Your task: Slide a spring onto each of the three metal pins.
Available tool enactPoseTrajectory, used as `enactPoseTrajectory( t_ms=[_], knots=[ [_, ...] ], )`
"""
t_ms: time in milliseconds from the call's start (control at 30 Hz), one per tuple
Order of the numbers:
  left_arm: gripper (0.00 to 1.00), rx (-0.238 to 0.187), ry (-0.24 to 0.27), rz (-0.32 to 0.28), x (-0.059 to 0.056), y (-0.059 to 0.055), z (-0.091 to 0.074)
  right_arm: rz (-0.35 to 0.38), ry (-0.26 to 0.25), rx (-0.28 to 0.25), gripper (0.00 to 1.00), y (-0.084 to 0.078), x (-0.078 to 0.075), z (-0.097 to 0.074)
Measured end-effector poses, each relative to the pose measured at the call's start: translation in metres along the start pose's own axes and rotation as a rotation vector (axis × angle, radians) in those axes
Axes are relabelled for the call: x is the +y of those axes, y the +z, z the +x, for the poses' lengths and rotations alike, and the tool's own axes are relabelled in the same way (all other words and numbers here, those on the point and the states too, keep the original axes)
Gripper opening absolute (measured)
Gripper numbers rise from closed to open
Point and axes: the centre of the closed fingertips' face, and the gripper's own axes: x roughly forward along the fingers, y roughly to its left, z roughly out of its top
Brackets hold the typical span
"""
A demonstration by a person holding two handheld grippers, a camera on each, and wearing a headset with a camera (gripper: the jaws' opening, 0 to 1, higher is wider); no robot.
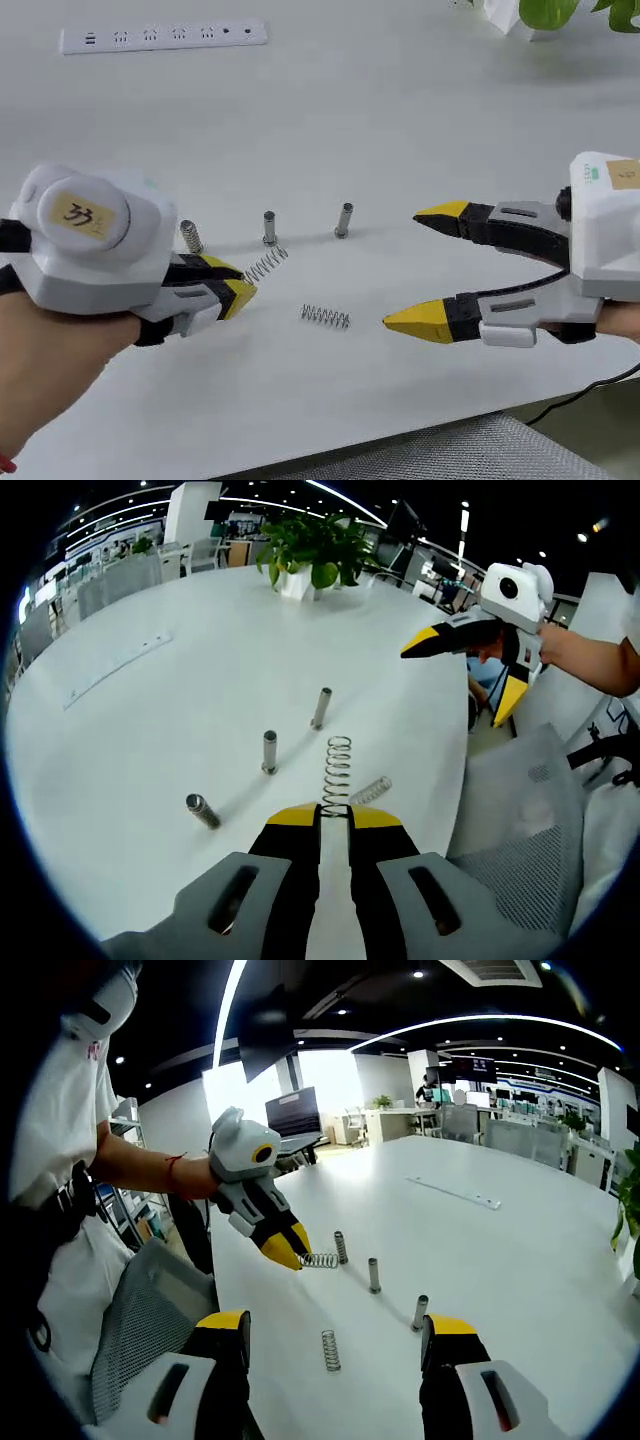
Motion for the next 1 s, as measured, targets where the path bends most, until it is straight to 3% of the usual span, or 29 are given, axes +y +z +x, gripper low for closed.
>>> enactPoseTrajectory(
  t_ms=[200, 367, 600, 767, 900, 1000],
  knots=[
    [0.06, -0.089, -0.032, -0.012, -0.012, 0.029, -0.012, 0.084, 0.024, -0.131, 0.6, 0.037, 0.006, 0.007],
    [0.06, -0.134, -0.049, -0.011, -0.019, 0.044, -0.018, 0.128, 0.032, -0.165, 0.52, 0.049, 0.007, 0.013],
    [0.06, -0.18, -0.076, -0.012, -0.027, 0.057, -0.022, 0.242, 0.05, -0.248, 0.39, 0.065, 0.011, 0.021],
    [0.06, -0.198, -0.09, -0.008, -0.031, 0.061, -0.024, 0.345, 0.084, -0.321, 0.37, 0.075, 0.015, 0.029],
    [0.06, -0.22, -0.1, -0.015, -0.034, 0.066, -0.027, 0.378, 0.079, -0.327, 0.34, 0.07, 0.008, 0.034],
    [0.06, -0.232, -0.105, -0.017, -0.036, 0.069, -0.029, 0.434, 0.095, -0.37, 0.29, 0.077, 0.008, 0.032]
  ],
)
